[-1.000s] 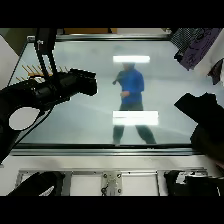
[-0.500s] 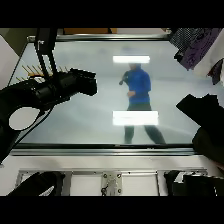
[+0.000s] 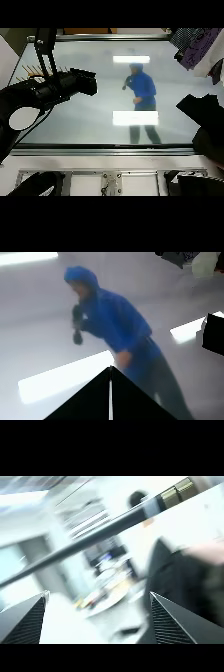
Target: Fold the clothes and pants, and hang the long-sleeved shirts on hangers.
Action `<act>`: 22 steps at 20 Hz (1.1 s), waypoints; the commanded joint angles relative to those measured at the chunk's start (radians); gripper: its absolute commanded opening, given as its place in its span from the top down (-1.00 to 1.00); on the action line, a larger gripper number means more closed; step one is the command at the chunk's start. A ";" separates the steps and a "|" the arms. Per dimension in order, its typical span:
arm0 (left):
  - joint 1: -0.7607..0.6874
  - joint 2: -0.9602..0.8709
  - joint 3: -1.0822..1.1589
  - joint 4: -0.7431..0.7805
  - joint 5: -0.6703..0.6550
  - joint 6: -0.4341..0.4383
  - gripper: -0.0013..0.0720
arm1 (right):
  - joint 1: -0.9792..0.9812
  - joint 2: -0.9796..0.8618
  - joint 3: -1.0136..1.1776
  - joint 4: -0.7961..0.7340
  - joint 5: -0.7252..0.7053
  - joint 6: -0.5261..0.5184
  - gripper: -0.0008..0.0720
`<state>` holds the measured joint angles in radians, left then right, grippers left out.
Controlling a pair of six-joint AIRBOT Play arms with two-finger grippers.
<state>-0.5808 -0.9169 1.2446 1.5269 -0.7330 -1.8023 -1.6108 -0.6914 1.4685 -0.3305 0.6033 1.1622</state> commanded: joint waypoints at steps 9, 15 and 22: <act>0.001 0.000 0.000 0.000 -0.020 0.000 0.92 | 0.863 -0.248 0.000 -0.021 0.796 -0.459 -0.64; 0.001 0.000 0.000 0.000 -0.028 0.000 0.92 | 1.428 -0.351 -0.043 -0.367 0.829 -0.278 -0.64; 0.001 0.000 0.000 0.000 -0.027 0.000 0.92 | 1.688 -0.457 -0.077 -0.367 0.786 -0.279 -0.64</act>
<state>-0.5808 -0.9169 1.2446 1.5269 -0.7597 -1.8027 -0.0082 -1.1107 1.3983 -0.6750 1.3949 0.8715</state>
